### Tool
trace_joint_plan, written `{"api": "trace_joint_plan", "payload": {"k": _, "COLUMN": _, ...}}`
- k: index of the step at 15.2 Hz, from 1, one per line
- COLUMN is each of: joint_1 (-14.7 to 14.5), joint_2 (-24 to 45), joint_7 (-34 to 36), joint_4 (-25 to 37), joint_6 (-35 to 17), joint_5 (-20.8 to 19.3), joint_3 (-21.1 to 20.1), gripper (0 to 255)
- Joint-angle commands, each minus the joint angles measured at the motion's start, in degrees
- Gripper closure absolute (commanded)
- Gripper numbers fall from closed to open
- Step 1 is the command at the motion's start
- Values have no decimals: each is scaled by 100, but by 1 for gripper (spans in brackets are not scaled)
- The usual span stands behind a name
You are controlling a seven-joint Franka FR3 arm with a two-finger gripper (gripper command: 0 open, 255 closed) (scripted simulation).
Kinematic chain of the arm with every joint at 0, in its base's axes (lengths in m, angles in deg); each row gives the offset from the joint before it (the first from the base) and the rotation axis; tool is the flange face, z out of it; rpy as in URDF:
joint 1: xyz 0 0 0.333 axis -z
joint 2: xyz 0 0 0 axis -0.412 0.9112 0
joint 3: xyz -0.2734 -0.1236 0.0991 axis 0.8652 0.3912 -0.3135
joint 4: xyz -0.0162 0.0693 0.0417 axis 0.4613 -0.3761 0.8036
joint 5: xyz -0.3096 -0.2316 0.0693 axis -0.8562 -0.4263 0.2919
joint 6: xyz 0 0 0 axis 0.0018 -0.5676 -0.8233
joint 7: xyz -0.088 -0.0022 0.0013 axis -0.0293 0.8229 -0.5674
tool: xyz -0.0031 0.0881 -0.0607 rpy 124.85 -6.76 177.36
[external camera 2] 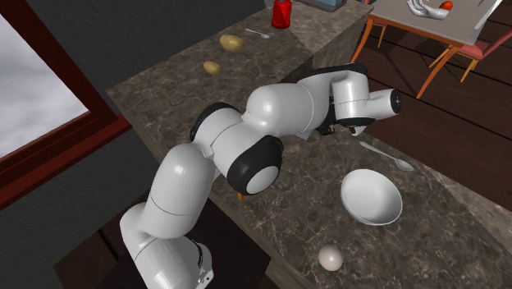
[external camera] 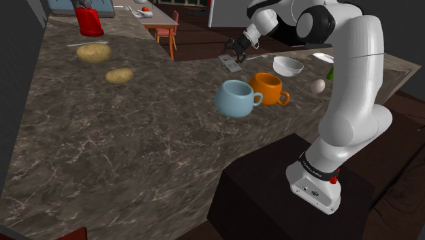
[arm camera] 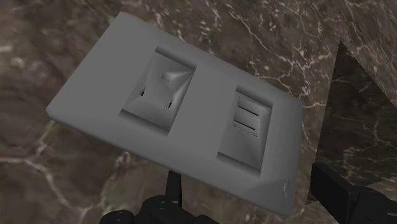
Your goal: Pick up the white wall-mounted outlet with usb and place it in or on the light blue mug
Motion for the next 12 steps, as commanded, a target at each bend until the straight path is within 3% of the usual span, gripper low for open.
{"api": "trace_joint_plan", "payload": {"k": 1, "joint_1": 0, "joint_2": 0, "joint_7": 0, "joint_4": 0, "joint_6": 0, "joint_5": 0, "joint_3": 0, "gripper": 0}}
{"api": "trace_joint_plan", "payload": {"k": 2, "joint_1": 0, "joint_2": 0, "joint_7": 0, "joint_4": 0, "joint_6": 0, "joint_5": 0, "joint_3": 0, "gripper": 255}}
{"api": "trace_joint_plan", "payload": {"k": 12, "joint_1": 0, "joint_2": -30, "joint_7": 37, "joint_4": 24, "joint_6": 40, "joint_5": -14, "joint_3": 6, "gripper": 255}}
